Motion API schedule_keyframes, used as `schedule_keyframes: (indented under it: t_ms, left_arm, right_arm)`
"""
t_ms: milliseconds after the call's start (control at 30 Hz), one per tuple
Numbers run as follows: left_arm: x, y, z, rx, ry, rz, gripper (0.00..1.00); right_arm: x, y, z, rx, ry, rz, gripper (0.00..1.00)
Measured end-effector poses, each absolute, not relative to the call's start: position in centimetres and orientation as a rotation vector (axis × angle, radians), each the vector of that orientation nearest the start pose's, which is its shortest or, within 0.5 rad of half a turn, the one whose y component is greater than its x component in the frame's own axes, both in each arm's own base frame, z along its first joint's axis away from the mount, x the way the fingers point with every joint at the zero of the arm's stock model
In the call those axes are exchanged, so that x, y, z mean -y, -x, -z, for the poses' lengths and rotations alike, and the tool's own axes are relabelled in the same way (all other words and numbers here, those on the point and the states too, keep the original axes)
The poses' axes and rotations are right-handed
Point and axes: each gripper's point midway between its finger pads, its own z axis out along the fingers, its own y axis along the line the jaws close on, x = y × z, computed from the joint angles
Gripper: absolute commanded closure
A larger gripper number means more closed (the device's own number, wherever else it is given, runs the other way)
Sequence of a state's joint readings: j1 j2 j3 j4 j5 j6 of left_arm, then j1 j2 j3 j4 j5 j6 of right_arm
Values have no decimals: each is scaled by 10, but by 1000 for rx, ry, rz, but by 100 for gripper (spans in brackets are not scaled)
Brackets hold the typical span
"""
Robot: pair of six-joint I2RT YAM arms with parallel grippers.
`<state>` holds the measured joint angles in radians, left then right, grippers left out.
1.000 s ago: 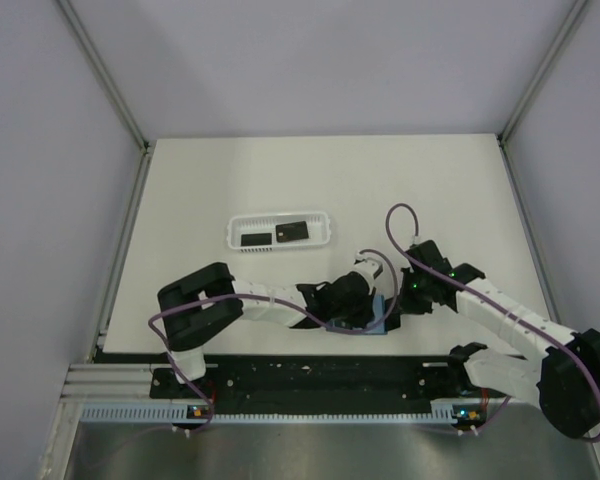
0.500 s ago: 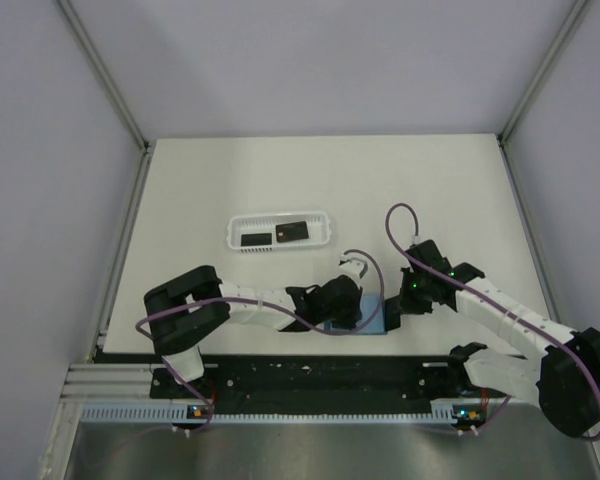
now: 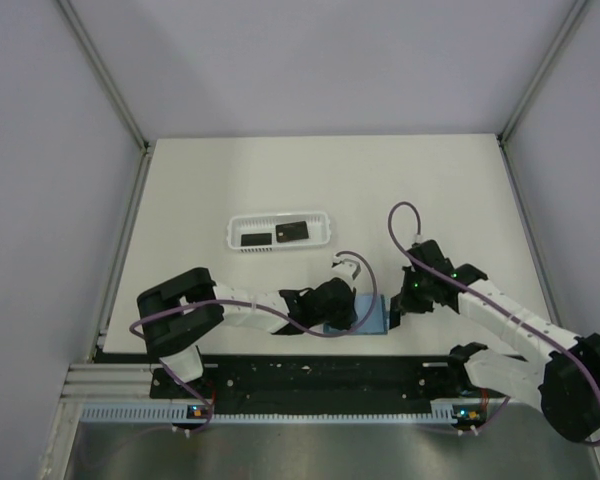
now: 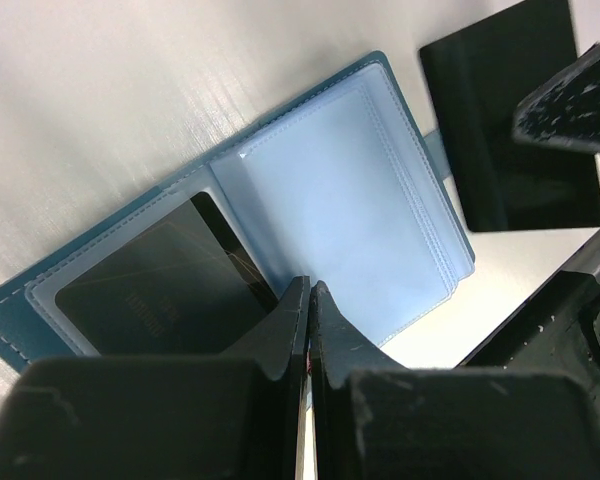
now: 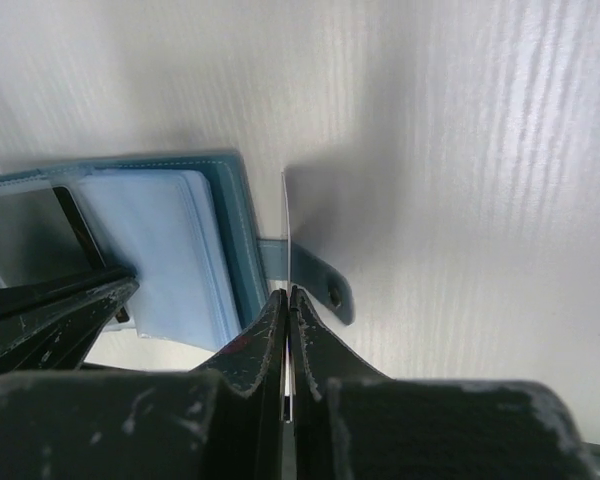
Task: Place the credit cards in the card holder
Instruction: Insert the credit card into the card holder.
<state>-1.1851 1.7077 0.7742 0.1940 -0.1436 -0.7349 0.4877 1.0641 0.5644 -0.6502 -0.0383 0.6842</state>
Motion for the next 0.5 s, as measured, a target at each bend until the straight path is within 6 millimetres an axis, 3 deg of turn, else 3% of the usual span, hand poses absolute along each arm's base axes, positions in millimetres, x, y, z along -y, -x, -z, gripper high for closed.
schedule_keyframes:
  t_ms: [233,500]
  left_arm:
    - [386,-154,-22,-2396,-467,784,100]
    - [386,-154,-21,-2396,-464,786,100]
  right_arm:
    - [-121,-176,-65,-2639,-235,-398,100]
    - [-148,-175,-91,-2553,-137,-638,100]
